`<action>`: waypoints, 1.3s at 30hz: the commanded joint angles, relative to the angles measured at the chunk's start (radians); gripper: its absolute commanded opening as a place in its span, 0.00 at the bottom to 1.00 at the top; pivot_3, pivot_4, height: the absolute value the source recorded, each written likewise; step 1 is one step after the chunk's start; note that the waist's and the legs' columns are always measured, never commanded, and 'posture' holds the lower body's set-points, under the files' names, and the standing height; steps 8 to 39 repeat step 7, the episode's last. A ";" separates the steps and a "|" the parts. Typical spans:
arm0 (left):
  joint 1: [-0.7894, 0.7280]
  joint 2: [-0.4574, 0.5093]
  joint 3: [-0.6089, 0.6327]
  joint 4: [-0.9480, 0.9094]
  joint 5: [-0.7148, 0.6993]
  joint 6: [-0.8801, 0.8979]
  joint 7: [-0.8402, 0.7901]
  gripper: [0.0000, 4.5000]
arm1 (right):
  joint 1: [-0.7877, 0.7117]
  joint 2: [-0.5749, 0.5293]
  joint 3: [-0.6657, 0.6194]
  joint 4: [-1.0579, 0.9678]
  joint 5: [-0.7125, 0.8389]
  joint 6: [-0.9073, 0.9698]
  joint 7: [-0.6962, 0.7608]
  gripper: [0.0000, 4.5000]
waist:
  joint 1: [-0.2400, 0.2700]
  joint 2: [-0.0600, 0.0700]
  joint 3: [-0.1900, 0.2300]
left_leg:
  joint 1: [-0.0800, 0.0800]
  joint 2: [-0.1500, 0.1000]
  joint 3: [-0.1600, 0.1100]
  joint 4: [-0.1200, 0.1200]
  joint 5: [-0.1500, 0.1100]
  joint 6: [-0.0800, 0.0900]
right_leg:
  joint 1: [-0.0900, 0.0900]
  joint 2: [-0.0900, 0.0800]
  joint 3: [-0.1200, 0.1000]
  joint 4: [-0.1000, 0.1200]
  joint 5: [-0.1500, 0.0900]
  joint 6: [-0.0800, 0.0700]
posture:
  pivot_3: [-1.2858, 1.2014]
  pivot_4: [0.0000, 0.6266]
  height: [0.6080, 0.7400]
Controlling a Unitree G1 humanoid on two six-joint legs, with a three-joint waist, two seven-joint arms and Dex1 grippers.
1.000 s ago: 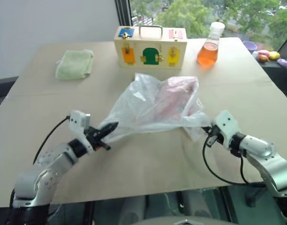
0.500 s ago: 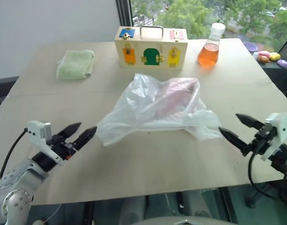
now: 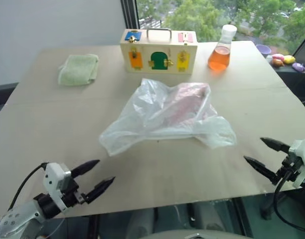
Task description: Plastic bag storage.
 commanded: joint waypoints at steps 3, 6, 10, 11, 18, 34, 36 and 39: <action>0.015 -0.016 -0.031 -0.078 0.017 -0.035 0.016 0.96 | -0.029 -0.026 -0.014 0.039 -0.017 -0.047 0.035 1.00 | 0.001 0.000 0.000 | -0.001 0.000 0.000 0.000 0.000 0.000 | 0.000 0.000 0.000 -0.001 0.000 0.000 | 0.52 0.24 1.00; 0.015 -0.029 -0.016 -0.077 0.004 -0.012 0.053 0.96 | -0.022 -0.029 -0.020 0.050 -0.017 -0.056 0.052 1.00 | 0.001 0.000 0.000 | -0.001 0.000 0.000 -0.001 0.000 0.001 | 0.000 0.000 0.000 -0.001 0.000 0.000 | 0.52 0.24 1.00; 0.011 -0.030 -0.007 -0.069 0.000 -0.006 0.065 0.96 | -0.018 -0.027 -0.022 0.054 -0.017 -0.061 0.057 1.00 | 0.001 0.000 0.000 | -0.001 0.000 0.000 -0.001 -0.001 0.001 | 0.000 0.000 0.000 -0.001 0.000 0.000 | 0.52 0.24 1.00; 0.011 -0.030 -0.007 -0.069 0.000 -0.006 0.065 0.96 | -0.018 -0.027 -0.022 0.054 -0.017 -0.061 0.057 1.00 | 0.001 0.000 0.000 | -0.001 0.000 0.000 -0.001 -0.001 0.001 | 0.000 0.000 0.000 -0.001 0.000 0.000 | 0.52 0.24 1.00; 0.011 -0.030 -0.007 -0.069 0.000 -0.006 0.065 0.96 | -0.018 -0.027 -0.022 0.054 -0.017 -0.061 0.057 1.00 | 0.001 0.000 0.000 | -0.001 0.000 0.000 -0.001 -0.001 0.001 | 0.000 0.000 0.000 -0.001 0.000 0.000 | 0.52 0.24 1.00; 0.011 -0.030 -0.007 -0.069 0.000 -0.006 0.065 0.96 | -0.018 -0.027 -0.022 0.054 -0.017 -0.061 0.057 1.00 | 0.001 0.000 0.000 | -0.001 0.000 0.000 -0.001 -0.001 0.001 | 0.000 0.000 0.000 -0.001 0.000 0.000 | 0.52 0.24 1.00; 0.011 -0.030 -0.007 -0.069 0.000 -0.006 0.065 0.96 | -0.018 -0.027 -0.022 0.054 -0.017 -0.061 0.057 1.00 | 0.001 0.000 0.000 | -0.001 0.000 0.000 -0.001 -0.001 0.001 | 0.000 0.000 0.000 -0.001 0.000 0.000 | 0.52 0.24 1.00; 0.011 -0.030 -0.007 -0.069 0.000 -0.006 0.065 0.96 | -0.018 -0.027 -0.022 0.054 -0.017 -0.061 0.057 1.00 | 0.001 0.000 0.000 | -0.001 0.000 0.000 -0.001 -0.001 0.001 | 0.000 0.000 0.000 -0.001 0.000 0.000 | 0.52 0.24 1.00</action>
